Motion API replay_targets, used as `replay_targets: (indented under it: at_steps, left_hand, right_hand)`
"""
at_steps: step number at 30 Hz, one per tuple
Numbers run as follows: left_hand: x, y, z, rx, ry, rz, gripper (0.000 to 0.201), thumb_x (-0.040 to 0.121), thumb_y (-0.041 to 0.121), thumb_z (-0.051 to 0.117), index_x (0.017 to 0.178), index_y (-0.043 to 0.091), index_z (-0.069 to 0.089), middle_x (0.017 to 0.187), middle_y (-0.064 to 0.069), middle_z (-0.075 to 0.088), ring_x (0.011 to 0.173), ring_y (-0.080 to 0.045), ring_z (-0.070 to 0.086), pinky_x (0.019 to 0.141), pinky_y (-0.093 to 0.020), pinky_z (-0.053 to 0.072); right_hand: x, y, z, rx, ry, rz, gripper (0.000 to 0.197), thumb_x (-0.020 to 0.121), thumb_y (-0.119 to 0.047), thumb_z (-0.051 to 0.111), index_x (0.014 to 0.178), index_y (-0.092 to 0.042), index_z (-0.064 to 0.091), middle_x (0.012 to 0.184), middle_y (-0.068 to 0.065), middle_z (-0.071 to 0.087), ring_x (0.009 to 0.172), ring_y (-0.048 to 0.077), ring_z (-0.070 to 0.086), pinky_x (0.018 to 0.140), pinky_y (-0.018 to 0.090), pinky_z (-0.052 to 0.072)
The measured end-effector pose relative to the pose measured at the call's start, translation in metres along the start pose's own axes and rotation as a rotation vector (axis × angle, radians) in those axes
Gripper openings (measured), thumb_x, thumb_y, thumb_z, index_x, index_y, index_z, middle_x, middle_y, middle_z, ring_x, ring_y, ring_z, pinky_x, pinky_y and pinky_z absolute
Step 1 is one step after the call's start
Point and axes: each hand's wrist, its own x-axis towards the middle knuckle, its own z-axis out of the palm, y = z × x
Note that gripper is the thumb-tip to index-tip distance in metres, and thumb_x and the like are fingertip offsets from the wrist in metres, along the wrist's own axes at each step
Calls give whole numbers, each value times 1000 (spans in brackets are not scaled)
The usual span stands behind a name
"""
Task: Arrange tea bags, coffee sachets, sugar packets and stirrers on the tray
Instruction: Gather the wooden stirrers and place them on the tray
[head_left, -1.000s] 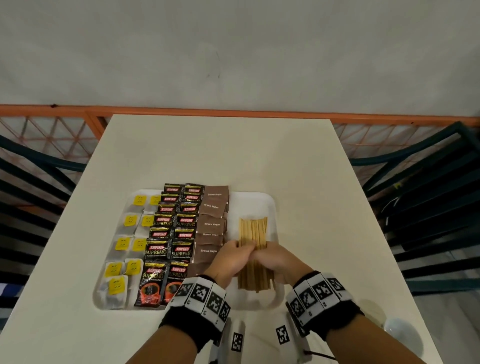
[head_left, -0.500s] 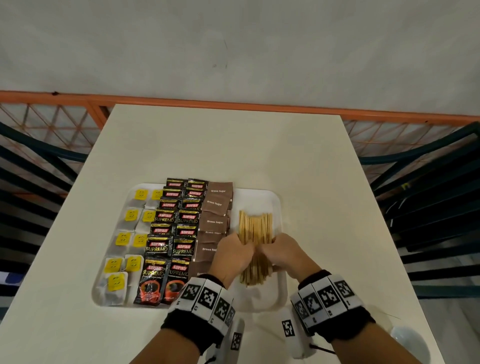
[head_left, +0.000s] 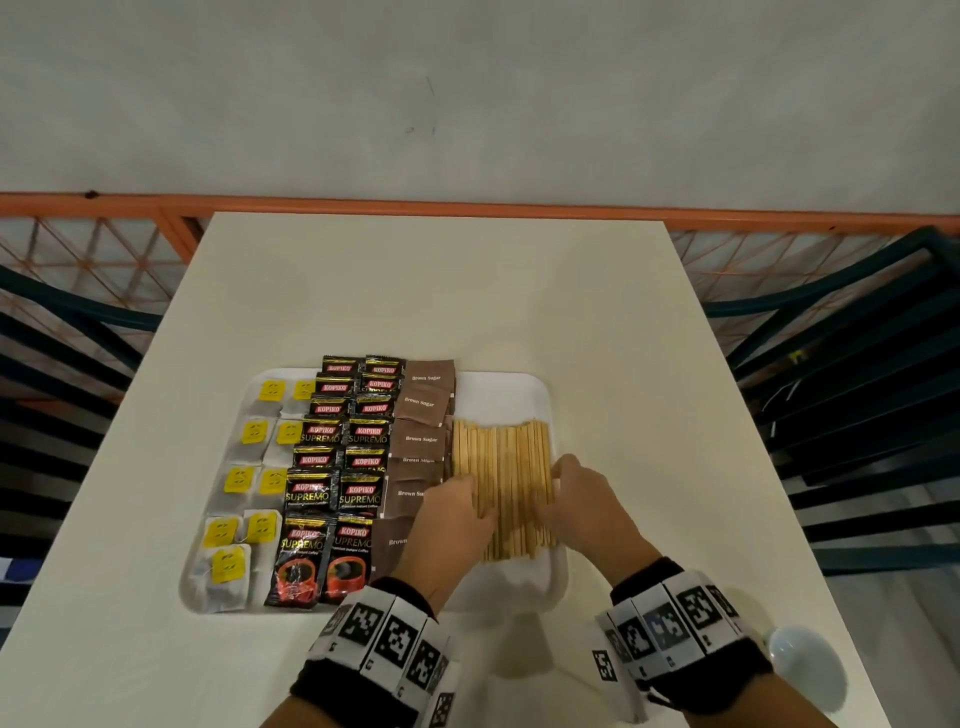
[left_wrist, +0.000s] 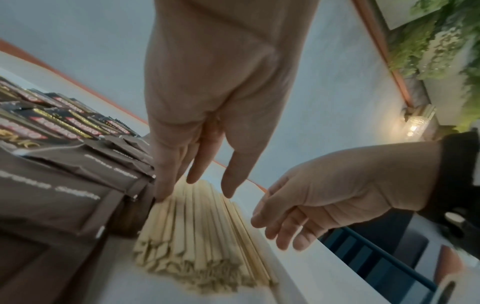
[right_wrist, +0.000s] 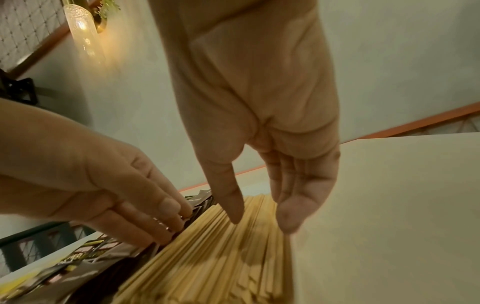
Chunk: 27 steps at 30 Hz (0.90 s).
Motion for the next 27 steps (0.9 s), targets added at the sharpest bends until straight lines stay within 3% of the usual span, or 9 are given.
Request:
replay_targets:
  at_steps: [2, 4, 7, 10, 14, 18, 21, 24, 27]
  left_hand:
    - [-6, -7, 2, 65, 80, 119, 37, 90, 20, 56, 127, 13, 51, 130, -1, 50, 109, -6, 48, 89, -12, 36]
    - [-9, -16, 7, 143, 102, 230, 34, 86, 18, 61, 119, 16, 55, 127, 3, 46, 116, -9, 45, 96, -15, 33]
    - [-13, -26, 13, 292, 20, 342, 29, 84, 18, 62, 112, 17, 55, 120, 4, 45, 109, -11, 44, 92, -19, 40]
    - [-13, -32, 18, 350, 2, 423, 27, 86, 10, 55, 112, 16, 54, 118, 3, 47, 105, -11, 45, 85, -16, 39]
    - [-10, -33, 22, 363, 10, 470, 28, 84, 2, 48, 110, 11, 56, 113, -3, 52, 103, -18, 49, 82, -23, 40]
    - [-6, -33, 21, 355, 13, 453, 25, 80, 0, 50, 102, 8, 56, 108, -5, 53, 99, -20, 51, 74, -23, 35]
    - [-7, -34, 22, 330, 26, 468, 24, 81, 4, 50, 104, 9, 56, 109, -2, 53, 100, -18, 50, 78, -23, 38]
    - [-8, -36, 26, 325, 30, 491, 22, 83, 10, 53, 104, 12, 56, 110, 0, 53, 99, -16, 50, 82, -24, 42]
    - [-6, -37, 30, 336, 47, 509, 19, 78, 5, 57, 96, 9, 59, 101, -4, 58, 92, -21, 55, 75, -29, 46]
  right_hand:
    - [-6, 5, 1, -25, 22, -120, 34, 83, -17, 62, 111, -14, 44, 90, 0, 50, 77, 14, 52, 56, 15, 38]
    - [-14, 9, 4, -98, -18, -291, 34, 80, -19, 66, 107, -18, 46, 91, -5, 45, 82, 13, 49, 64, 14, 38]
    - [-22, 13, 13, -210, -123, -428, 32, 78, -26, 68, 103, -20, 48, 97, -8, 46, 88, 11, 49, 73, 15, 39]
    - [-23, 19, 22, -245, -101, -464, 27, 81, -27, 64, 102, -18, 51, 100, -4, 53, 88, 13, 52, 78, 20, 46]
    - [-19, 21, 28, -229, -31, -508, 9, 85, -20, 56, 88, -18, 48, 87, -6, 46, 78, 13, 46, 66, 14, 39]
    - [-15, 24, 29, -208, -5, -528, 16, 84, -17, 56, 80, -22, 41, 78, -9, 43, 74, 13, 43, 58, 12, 31]
    - [-17, 28, 30, -201, -10, -535, 14, 83, -19, 58, 81, -21, 44, 82, -9, 44, 76, 11, 43, 65, 17, 37]
    - [-21, 29, 33, -233, -5, -556, 12, 84, -24, 57, 90, -16, 52, 89, -3, 50, 78, 10, 41, 62, 15, 33]
    - [-20, 29, 37, -250, 32, -560, 17, 86, -25, 55, 96, -11, 54, 97, 4, 59, 79, 16, 45, 62, 17, 29]
